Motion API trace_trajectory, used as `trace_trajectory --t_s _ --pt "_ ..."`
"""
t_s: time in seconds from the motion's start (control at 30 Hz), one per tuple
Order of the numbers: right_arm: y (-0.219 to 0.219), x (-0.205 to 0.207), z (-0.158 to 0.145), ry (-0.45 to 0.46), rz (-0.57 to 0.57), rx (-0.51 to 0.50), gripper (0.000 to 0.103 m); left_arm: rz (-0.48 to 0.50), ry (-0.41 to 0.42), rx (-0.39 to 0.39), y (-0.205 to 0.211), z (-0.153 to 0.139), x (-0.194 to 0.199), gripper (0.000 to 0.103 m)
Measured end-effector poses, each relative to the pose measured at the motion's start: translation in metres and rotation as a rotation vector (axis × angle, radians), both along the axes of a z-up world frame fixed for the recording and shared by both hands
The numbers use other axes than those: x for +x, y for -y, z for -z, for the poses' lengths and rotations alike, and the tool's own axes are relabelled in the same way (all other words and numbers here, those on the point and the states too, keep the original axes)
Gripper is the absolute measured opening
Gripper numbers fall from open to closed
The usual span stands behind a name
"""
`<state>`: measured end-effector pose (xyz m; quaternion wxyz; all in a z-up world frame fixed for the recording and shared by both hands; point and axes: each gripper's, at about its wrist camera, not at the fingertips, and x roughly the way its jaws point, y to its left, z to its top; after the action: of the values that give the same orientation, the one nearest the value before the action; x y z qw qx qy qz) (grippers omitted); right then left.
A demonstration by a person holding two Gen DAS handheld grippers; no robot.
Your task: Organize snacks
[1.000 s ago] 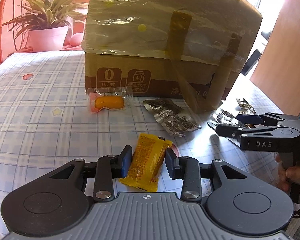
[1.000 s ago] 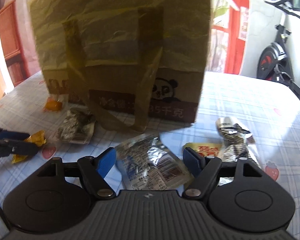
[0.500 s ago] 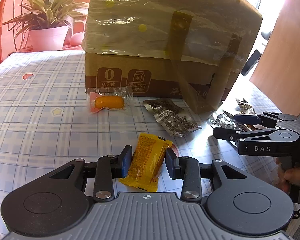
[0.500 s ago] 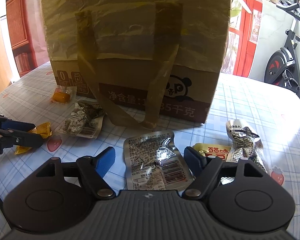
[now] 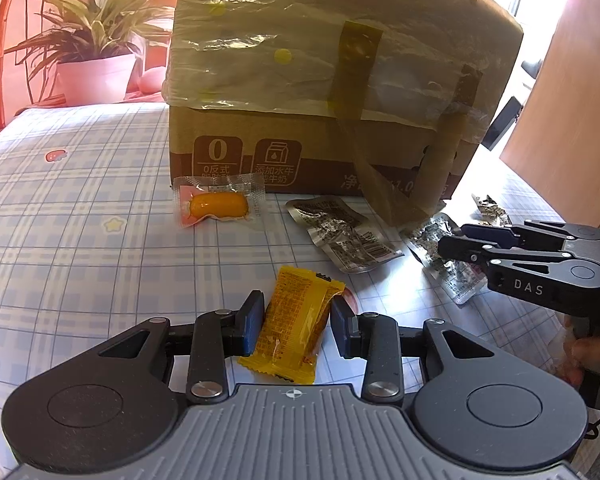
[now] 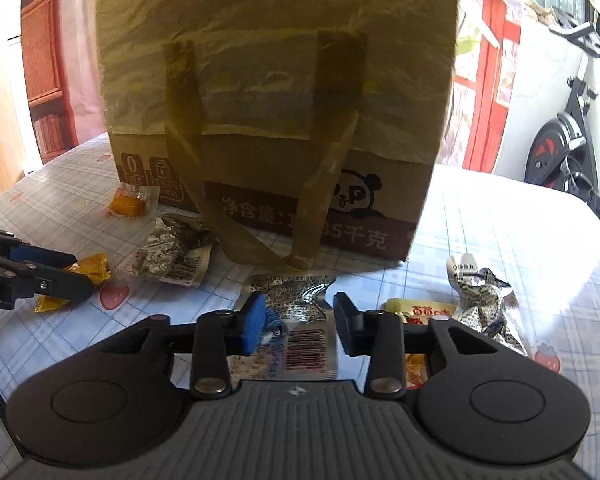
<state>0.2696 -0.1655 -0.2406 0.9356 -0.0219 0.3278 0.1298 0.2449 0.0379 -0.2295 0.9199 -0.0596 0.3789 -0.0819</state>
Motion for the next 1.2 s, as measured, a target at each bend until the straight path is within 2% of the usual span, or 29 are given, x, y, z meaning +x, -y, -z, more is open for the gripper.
trace_trajectory --t_s 0.13,0.27,0.33,0.37,0.47,0.53,0.57,0.6,0.7,0.87,1.07,1.2 --pt "-0.001 -0.004 -0.002 0.023 0.004 -0.001 0.032 0.001 0.000 0.000 0.000 0.000 0.000 0.039" --pt "0.002 -0.009 -0.005 0.048 0.016 0.013 0.023 0.002 0.001 0.000 -0.001 0.000 0.000 0.039" --pt "0.004 -0.010 -0.005 0.054 0.033 0.015 0.005 0.002 0.001 0.001 -0.001 0.000 0.000 0.039" --pt "0.005 -0.009 -0.004 0.044 0.034 0.022 0.001 0.002 0.002 0.002 0.000 0.000 0.000 0.039" --pt "0.005 -0.009 -0.004 0.039 0.027 0.024 0.001 0.001 0.003 0.002 0.000 0.000 -0.001 0.039" --pt "0.004 -0.006 -0.003 0.020 0.035 0.020 0.005 0.000 0.002 0.001 0.000 0.000 0.000 0.039" --pt "0.005 -0.005 -0.003 0.021 0.039 0.028 0.010 0.001 0.002 0.002 0.000 0.000 0.000 0.039" --pt "0.006 -0.005 -0.004 0.016 0.049 0.030 0.023 0.001 0.001 0.001 0.001 0.000 0.000 0.039" --pt "0.007 0.000 -0.007 -0.030 0.070 0.068 0.048 -0.002 0.002 -0.007 -0.001 -0.001 -0.001 0.039" --pt "-0.009 0.005 -0.012 -0.078 0.036 0.077 0.069 -0.003 0.006 -0.006 0.000 -0.001 -0.001 0.039" --pt "-0.034 0.017 -0.001 -0.130 -0.003 -0.015 0.073 -0.005 0.005 -0.024 -0.002 -0.001 -0.001 0.039" --pt "-0.030 0.014 -0.001 -0.128 0.004 -0.010 0.063 -0.007 0.004 -0.036 -0.004 -0.001 -0.001 0.037"
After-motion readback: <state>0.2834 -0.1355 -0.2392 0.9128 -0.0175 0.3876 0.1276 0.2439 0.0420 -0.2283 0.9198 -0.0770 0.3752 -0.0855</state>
